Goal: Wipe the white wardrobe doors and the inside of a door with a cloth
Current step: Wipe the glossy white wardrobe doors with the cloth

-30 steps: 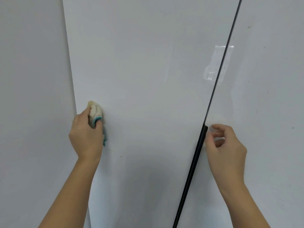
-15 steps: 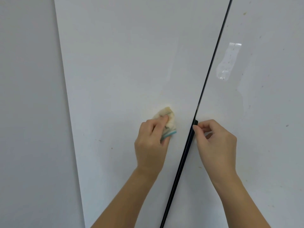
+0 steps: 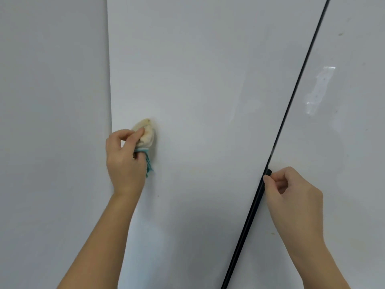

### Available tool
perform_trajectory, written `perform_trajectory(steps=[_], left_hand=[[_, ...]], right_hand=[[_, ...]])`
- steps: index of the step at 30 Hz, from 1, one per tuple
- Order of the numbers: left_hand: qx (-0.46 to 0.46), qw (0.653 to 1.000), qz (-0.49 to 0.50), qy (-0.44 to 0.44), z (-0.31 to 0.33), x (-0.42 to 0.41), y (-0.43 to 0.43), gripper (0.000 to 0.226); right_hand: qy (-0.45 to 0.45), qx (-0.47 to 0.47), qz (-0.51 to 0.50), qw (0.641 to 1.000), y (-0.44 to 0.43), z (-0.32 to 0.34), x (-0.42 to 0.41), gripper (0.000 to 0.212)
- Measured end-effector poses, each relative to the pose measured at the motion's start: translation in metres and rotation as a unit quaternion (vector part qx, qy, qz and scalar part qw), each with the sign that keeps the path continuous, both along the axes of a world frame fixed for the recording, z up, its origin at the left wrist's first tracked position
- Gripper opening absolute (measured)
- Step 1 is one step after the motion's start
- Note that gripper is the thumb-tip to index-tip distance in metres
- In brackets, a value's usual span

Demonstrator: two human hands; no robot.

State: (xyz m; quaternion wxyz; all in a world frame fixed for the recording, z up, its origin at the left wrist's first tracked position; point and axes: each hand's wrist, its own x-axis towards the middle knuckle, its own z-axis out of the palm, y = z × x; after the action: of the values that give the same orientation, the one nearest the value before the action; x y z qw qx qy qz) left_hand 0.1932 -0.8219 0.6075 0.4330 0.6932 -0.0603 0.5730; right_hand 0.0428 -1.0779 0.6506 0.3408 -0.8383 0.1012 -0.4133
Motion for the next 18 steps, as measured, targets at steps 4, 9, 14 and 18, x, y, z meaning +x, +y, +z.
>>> perform_trajectory(steps=[4,9,14,18], left_hand=[[0.022,0.998,0.064,0.008,0.021,0.025,0.042,0.049],[0.086,0.99,0.102,0.054,0.012,0.053,0.061,0.051],[0.097,0.987,0.104,0.076,-0.02,0.058,0.065,0.047],[0.091,0.986,0.095,0.108,-0.054,0.051,0.066,0.048]], right_hand=[[0.005,-0.001,-0.005,1.0,0.001,0.001,0.001,0.019],[0.007,-0.001,-0.011,1.0,0.004,0.002,0.0,0.019],[0.003,0.009,-0.01,1.0,0.004,0.0,0.0,0.017],[0.007,0.007,-0.01,1.0,0.004,0.0,0.0,0.015]])
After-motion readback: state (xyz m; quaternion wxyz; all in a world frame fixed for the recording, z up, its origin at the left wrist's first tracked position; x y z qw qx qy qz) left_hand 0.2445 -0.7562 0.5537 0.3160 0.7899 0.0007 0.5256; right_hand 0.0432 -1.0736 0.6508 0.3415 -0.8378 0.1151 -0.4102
